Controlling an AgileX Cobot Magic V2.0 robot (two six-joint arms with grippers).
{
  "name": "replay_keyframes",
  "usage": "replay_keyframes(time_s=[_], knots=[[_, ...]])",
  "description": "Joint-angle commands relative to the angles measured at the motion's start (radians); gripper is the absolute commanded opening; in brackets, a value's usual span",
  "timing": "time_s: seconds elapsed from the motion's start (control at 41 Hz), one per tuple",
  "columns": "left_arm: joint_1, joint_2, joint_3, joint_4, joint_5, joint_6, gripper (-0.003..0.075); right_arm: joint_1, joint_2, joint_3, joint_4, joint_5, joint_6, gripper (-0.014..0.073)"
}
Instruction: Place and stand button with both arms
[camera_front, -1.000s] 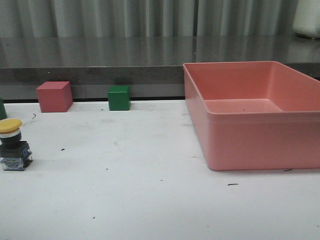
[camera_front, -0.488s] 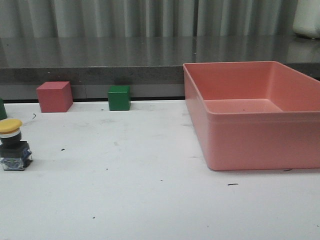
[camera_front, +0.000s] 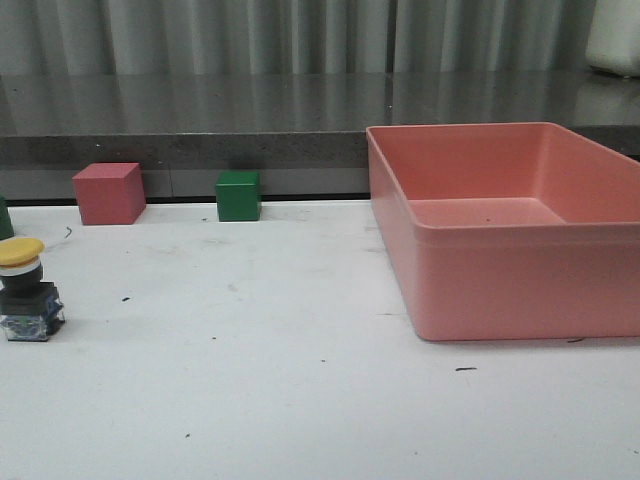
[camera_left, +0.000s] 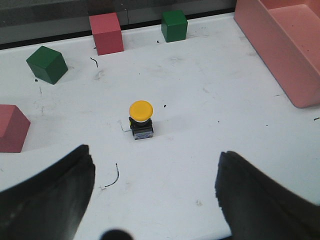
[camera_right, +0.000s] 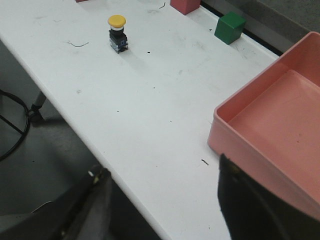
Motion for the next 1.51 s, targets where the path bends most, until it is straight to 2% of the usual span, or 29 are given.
replay_keyframes(time_s=[0.0,0.122,0.293,0.341,0.39,0.463,0.61,0.78,0.854,1.488], knots=[[-0.008,0.006,-0.030,0.003,-0.057,-0.009,0.0493,-0.003,0.005,-0.026,-0.012,-0.058,0.065,0.0479],[-0.008,0.006,-0.030,0.003,-0.057,-0.009,0.0493,-0.003,0.005,-0.026,-0.041,-0.041,0.138,0.0479],[-0.008,0.006,-0.030,0.003,-0.059,-0.009,0.0492,-0.003,0.005,-0.026,-0.052,-0.013,0.139,0.0477],[-0.008,0.006,-0.030,0.003,-0.059,-0.009,0.0484,-0.003,0.005,-0.026,-0.053,-0.007,0.139,0.0453],[-0.008,0.006,-0.030,0.003,-0.059,-0.009,0.0454,-0.003,0.005,-0.026,-0.053,-0.005,0.139,0.0401],[-0.008,0.006,-0.030,0.003,-0.059,-0.009,0.0386,-0.003,0.005,-0.026,-0.053,-0.004,0.139,0.0278],[-0.008,0.006,-0.030,-0.002,-0.061,-0.009,0.0213,-0.003,0.005,-0.026,-0.053,-0.004,0.139,0.0040],[-0.008,0.006,-0.030,-0.031,-0.095,-0.009,0.0033,-0.003,0.005,-0.026,-0.053,-0.005,0.139,-0.0118],[-0.008,0.006,-0.030,-0.038,-0.114,-0.009,-0.0019,-0.003,0.005,-0.026,-0.054,-0.006,0.138,-0.0116],[-0.008,-0.003,-0.021,-0.038,-0.132,-0.009,-0.0020,-0.003,0.005,-0.026,-0.057,-0.010,0.138,-0.0116]])
